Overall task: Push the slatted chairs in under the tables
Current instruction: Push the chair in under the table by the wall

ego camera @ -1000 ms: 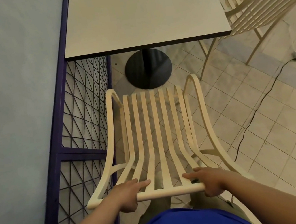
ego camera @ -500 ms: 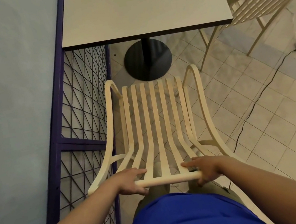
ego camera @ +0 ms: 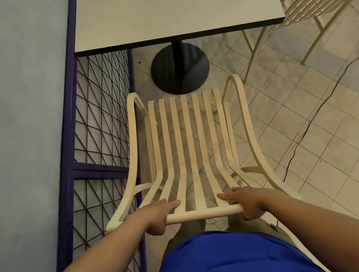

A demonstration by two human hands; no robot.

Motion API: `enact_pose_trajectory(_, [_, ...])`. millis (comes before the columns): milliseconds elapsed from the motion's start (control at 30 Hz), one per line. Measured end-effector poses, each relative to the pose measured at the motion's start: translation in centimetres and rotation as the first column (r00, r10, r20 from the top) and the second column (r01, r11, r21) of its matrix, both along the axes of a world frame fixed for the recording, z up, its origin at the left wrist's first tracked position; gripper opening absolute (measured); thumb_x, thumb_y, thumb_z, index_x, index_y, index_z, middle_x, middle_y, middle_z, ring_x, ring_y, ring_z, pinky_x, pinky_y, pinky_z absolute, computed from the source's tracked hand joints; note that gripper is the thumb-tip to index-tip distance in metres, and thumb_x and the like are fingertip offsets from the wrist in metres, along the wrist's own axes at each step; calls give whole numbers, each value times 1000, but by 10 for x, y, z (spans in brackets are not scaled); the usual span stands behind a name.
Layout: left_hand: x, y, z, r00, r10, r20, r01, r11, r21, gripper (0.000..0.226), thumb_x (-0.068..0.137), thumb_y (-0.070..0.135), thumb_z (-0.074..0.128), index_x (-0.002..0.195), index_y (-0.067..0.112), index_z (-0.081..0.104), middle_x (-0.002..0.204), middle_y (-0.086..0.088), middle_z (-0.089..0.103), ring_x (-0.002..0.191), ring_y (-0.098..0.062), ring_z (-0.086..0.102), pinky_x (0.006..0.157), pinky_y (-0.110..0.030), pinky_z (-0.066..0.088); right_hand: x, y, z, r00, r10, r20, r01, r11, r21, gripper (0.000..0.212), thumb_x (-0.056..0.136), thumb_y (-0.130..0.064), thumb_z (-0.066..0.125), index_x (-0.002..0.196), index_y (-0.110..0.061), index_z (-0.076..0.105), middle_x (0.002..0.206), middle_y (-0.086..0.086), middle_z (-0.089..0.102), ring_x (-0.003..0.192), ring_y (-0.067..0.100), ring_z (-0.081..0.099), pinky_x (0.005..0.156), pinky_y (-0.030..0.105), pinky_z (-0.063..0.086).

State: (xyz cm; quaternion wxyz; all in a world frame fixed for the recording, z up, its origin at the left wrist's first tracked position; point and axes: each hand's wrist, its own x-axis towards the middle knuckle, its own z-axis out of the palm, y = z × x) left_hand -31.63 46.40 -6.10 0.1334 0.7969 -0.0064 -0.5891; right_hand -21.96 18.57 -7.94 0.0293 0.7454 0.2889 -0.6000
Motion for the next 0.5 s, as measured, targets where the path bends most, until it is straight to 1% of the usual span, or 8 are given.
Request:
enact_pose_trajectory(67, [1, 0, -3, 1000, 0, 0, 0, 1000, -5, 98, 88, 1, 58, 159, 42, 5, 156, 0, 30, 132, -26, 44, 101, -40, 48, -1, 0, -1, 1000, -15, 10, 15, 1000, 9, 96, 86, -13, 67, 158, -42, 10, 138, 3, 44, 124, 27, 46, 108, 48, 40])
enact_pose_trajectory(167, [2, 0, -7, 1000, 6, 6, -6, 1000, -8, 100, 87, 0, 59, 160, 42, 6, 152, 1, 33, 129, -26, 46, 99, -40, 49, 2, -1, 0, 1000, -27, 5, 27, 1000, 11, 95, 87, -13, 67, 158, -41, 10, 140, 3, 43, 126, 28, 45, 108, 48, 40])
enact_pose_trajectory(300, [-2, 2, -12, 999, -1, 33, 2, 1000, -18, 100, 86, 0, 60, 160, 41, 7, 142, 3, 40, 118, -21, 48, 91, -35, 48, 1, 0, -2, 1000, -17, -1, 17, 1000, 8, 96, 86, -14, 67, 158, -42, 9, 139, 4, 42, 125, 28, 46, 107, 47, 41])
enact_pose_trajectory(367, [-4, 3, -13, 999, -3, 44, 4, 1000, -20, 100, 86, 1, 61, 160, 40, 7, 143, 3, 40, 121, -22, 48, 94, -36, 48, 0, 0, -4, 1000, -17, 2, 17, 1000, 7, 97, 86, -15, 68, 158, -42, 9, 139, 3, 42, 124, 28, 47, 107, 48, 41])
enact_pose_trajectory(433, [-3, 4, -14, 999, 3, 40, -2, 1000, -29, 98, 87, 8, 64, 160, 40, 9, 146, 3, 39, 127, -22, 46, 100, -38, 47, 1, -1, -5, 1000, -24, -13, 24, 1000, 7, 97, 86, -17, 70, 159, -40, 9, 143, 4, 41, 127, 29, 46, 108, 47, 40])
enact_pose_trajectory(500, [3, 8, -15, 999, 50, 3, -50, 997, -64, 95, 87, 25, 72, 160, 39, 12, 153, 3, 37, 134, -23, 42, 108, -41, 41, 3, -2, -7, 998, -48, -36, 48, 999, 5, 96, 87, -25, 72, 158, -40, 10, 151, 4, 36, 134, 30, 42, 112, 48, 36])
